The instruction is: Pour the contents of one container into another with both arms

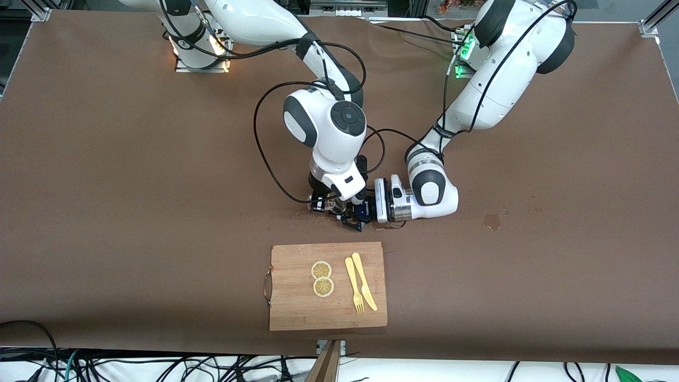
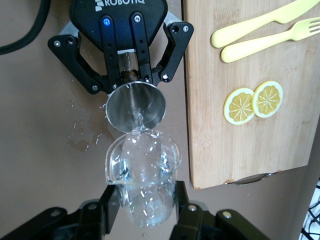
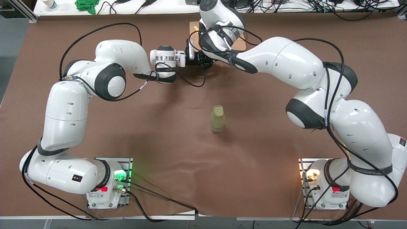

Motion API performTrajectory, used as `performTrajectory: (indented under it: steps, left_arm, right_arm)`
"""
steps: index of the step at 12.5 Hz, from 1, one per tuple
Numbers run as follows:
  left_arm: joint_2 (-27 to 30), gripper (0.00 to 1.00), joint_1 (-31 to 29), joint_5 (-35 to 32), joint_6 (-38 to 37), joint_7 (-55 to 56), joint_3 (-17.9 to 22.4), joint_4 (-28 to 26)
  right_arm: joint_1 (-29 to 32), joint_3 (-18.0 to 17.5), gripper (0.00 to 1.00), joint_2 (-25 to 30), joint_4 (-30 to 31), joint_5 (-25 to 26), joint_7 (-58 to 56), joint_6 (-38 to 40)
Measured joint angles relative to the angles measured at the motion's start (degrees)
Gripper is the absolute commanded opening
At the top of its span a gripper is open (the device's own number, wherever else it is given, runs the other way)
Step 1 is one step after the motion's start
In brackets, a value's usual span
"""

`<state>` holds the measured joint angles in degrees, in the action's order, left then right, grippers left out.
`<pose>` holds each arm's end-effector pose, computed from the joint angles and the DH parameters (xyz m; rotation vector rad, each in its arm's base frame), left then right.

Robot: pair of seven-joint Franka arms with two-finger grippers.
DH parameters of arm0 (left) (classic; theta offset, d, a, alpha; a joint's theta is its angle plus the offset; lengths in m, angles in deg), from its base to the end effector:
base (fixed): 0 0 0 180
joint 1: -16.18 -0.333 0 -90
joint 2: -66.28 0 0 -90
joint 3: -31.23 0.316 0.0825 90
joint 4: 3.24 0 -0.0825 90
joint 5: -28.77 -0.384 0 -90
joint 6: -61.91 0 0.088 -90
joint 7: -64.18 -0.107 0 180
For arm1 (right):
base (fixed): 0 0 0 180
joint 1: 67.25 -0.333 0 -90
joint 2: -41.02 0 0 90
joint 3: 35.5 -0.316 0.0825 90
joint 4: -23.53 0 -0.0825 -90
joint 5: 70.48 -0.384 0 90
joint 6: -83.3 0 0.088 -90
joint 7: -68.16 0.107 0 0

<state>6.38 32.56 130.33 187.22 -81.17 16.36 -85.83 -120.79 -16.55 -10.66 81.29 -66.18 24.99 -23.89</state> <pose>0.6069 -0.3706 0.0890 1.4160 -1.2641 1.1820 0.5837 0.5067 0.3268 2.0586 1.9164 -0.0278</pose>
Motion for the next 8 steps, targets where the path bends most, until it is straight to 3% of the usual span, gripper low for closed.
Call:
performTrajectory:
  steps: [8]
  left_arm:
    - [0.0, 0.0, 0.0, 0.0, 0.0, 0.0, 0.0, 0.0]
  right_arm:
    - [-0.8, 0.0, 0.21, -0.4, -0.3, 1.2, -1.1, -0.2]
